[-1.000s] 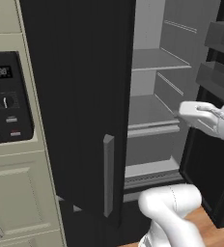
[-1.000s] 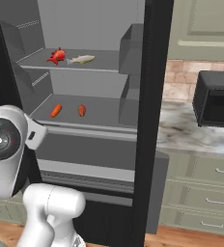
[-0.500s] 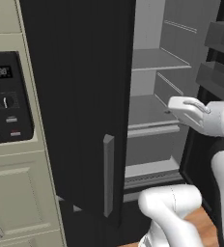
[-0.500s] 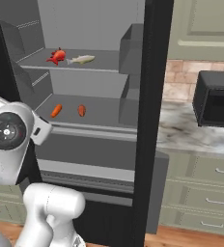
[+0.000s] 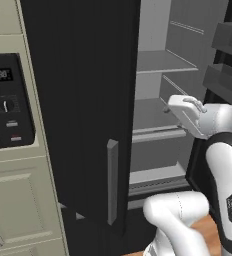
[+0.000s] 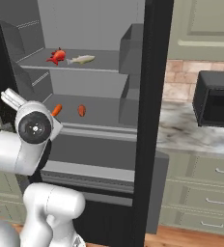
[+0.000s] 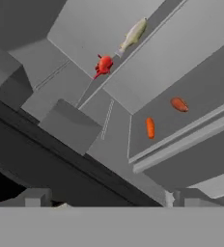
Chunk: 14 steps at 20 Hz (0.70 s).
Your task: Gather the carrot and sweet potato from the fridge and place them on a tray on the dining counter. Then gather the fishs from the fridge and place them on the other tray.
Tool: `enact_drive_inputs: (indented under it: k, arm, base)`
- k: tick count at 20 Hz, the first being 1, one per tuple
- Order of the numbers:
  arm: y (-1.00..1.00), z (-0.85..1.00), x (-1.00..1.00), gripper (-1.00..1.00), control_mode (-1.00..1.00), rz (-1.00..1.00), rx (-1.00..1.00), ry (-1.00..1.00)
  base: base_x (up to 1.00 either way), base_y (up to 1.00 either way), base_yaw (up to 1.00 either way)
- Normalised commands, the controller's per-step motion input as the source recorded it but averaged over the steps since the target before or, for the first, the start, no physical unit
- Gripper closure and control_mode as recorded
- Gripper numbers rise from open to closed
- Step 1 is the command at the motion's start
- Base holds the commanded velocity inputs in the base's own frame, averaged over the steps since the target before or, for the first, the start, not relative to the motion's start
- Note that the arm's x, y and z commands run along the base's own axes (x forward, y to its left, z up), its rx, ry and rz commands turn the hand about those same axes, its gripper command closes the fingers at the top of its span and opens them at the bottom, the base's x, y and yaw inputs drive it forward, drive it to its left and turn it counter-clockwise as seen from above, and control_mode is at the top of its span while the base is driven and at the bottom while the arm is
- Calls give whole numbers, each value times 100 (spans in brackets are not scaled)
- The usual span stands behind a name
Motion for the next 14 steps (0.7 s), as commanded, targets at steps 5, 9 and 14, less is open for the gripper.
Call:
enact_drive_inputs:
  k: [5,9,14]
  arm:
    - [12,-22,50,-100,-100,0,16,4]
    - [25,-25,48,-100,-100,0,13,6]
    - [15,-22,46,-100,-100,0,14,6]
  base:
    - [0,0,0]
    - [0,0,0]
    - [0,0,0]
